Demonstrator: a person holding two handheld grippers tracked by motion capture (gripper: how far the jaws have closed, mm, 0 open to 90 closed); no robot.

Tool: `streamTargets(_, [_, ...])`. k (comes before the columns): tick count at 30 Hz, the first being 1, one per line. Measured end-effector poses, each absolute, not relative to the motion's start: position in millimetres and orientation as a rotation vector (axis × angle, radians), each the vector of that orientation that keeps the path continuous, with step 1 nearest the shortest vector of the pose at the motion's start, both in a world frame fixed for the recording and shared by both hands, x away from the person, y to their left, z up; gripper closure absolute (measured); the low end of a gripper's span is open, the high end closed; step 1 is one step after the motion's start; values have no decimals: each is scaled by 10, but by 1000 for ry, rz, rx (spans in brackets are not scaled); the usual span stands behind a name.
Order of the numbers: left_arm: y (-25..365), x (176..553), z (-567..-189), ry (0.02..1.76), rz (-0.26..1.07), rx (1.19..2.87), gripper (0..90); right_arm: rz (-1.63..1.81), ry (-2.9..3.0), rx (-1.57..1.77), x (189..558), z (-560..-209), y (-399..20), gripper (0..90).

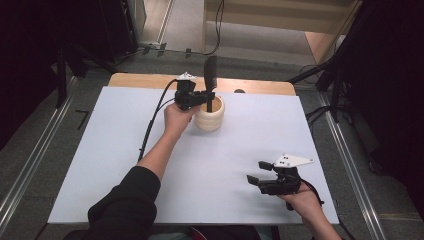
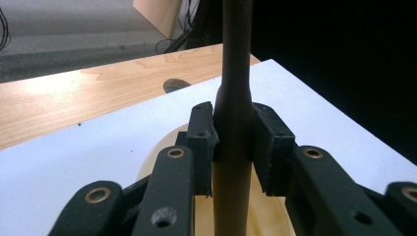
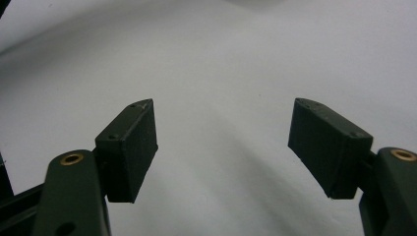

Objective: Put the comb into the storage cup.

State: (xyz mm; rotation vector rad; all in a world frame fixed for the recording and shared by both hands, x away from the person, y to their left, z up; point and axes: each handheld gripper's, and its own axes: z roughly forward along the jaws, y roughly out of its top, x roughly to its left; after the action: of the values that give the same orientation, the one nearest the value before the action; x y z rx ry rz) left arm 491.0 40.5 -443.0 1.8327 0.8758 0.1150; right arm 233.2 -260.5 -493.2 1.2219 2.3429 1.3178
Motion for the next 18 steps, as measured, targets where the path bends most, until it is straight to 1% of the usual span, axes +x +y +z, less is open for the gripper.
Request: streamTargets(18, [425, 4897, -4453, 855, 121, 1870, 714, 1316, 2345, 1222, 2331, -4930, -2602, 248])
